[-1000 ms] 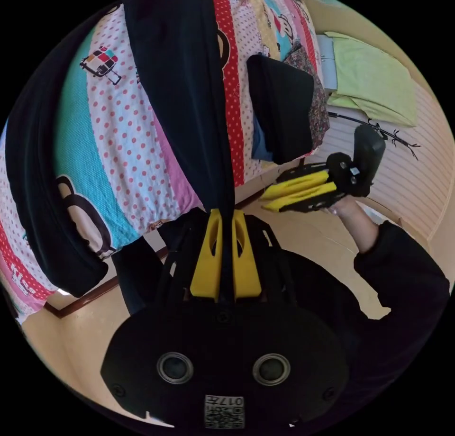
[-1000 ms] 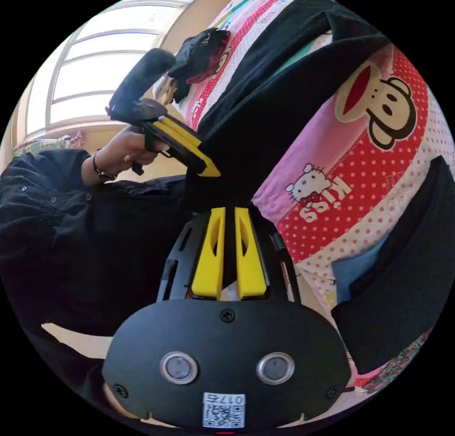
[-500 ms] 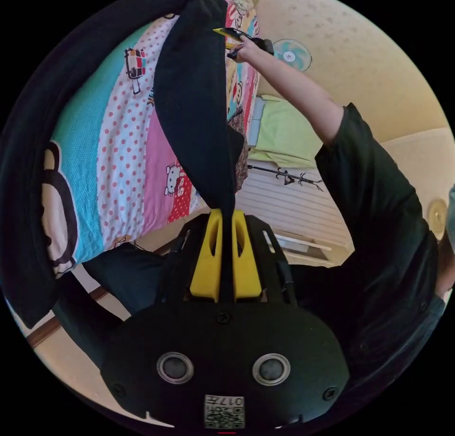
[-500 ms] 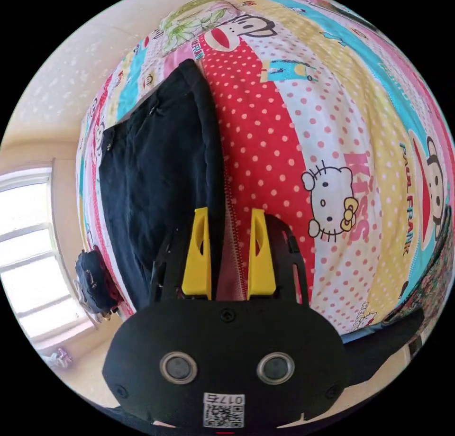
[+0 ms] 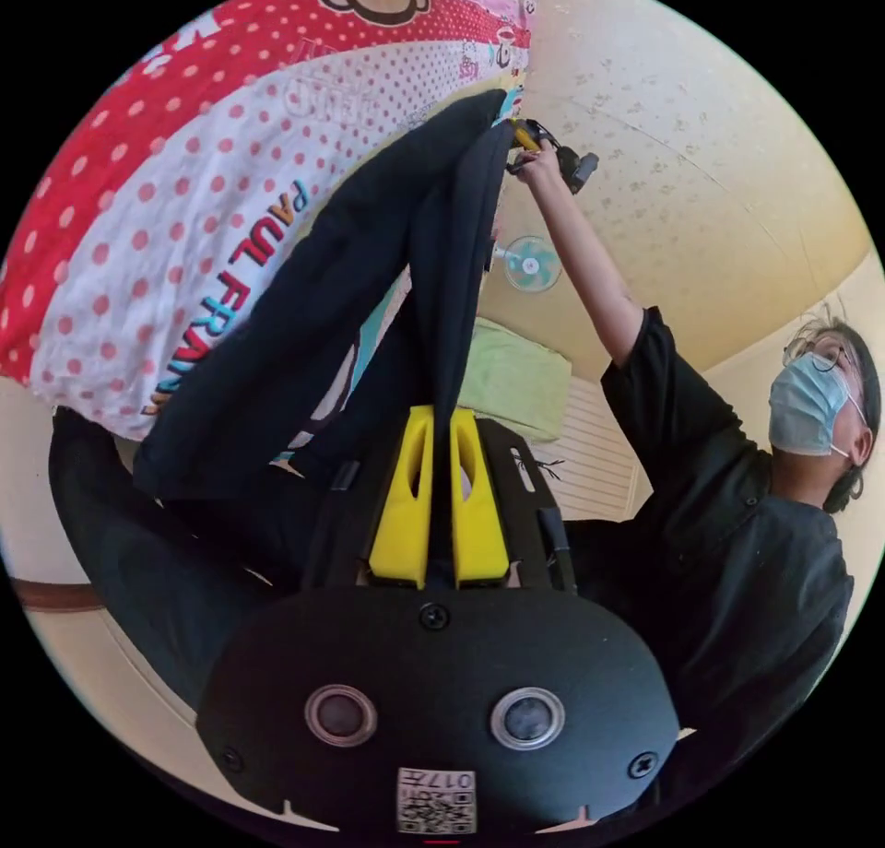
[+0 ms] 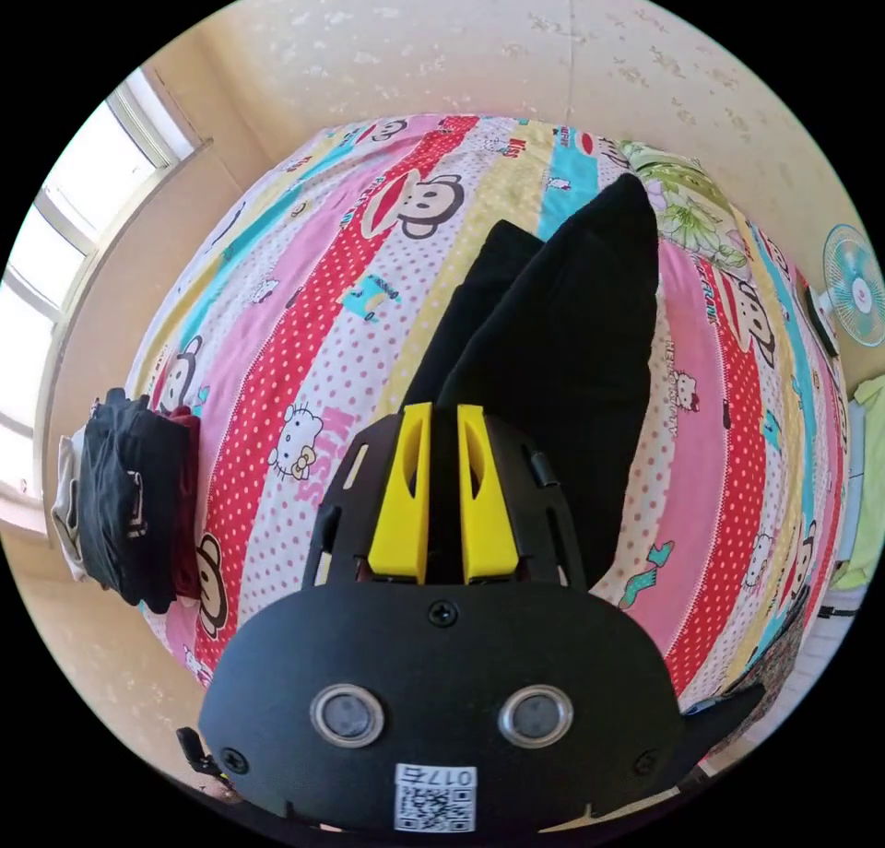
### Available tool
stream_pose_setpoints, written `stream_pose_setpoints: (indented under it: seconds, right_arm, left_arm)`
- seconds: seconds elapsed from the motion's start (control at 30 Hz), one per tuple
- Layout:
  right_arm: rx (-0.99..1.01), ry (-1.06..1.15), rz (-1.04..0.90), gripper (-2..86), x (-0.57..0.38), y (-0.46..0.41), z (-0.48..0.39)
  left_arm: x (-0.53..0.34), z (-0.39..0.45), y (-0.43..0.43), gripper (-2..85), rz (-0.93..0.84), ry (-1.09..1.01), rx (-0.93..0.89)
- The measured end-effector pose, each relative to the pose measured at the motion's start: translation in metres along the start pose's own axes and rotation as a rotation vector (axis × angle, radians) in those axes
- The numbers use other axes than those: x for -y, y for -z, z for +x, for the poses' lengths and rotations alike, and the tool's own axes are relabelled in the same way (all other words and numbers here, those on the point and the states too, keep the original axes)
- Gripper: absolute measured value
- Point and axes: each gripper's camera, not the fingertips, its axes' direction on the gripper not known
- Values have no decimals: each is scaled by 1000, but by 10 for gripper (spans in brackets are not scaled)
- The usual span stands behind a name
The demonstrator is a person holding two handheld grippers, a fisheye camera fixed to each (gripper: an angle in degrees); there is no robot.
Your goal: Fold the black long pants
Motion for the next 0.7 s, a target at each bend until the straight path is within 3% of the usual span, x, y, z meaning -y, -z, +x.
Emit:
stream_pose_setpoints:
  seconds: [0.13, 0.3, 0.43, 0.5, 0.57, 0.63, 0.7]
  right_arm:
    - [63, 123, 35, 55, -37, -5, -53]
    - [176, 166, 5, 72, -155, 25, -62]
    - [131, -3, -82, 83, -283, 36, -36]
    - [220, -143, -177, 90, -340, 24, -26]
    - [435, -336, -210, 93, -409, 10, -19]
    - [588, -425, -220, 93, -444, -1, -24]
    - [633, -501, -208, 94, -465, -9, -30]
  left_arm:
    - [11, -35, 39, 40, -73, 83, 47]
    - [26, -30, 54, 53, -161, 6, 57]
    - [42, -9, 45, 63, -354, -93, 147]
    - [48, 0, 44, 49, -401, -127, 169]
    - [50, 26, 60, 35, -381, -313, -183]
    - [55, 23, 82, 31, -270, -291, -374]
    - [59, 5, 89, 26, -297, -168, -209]
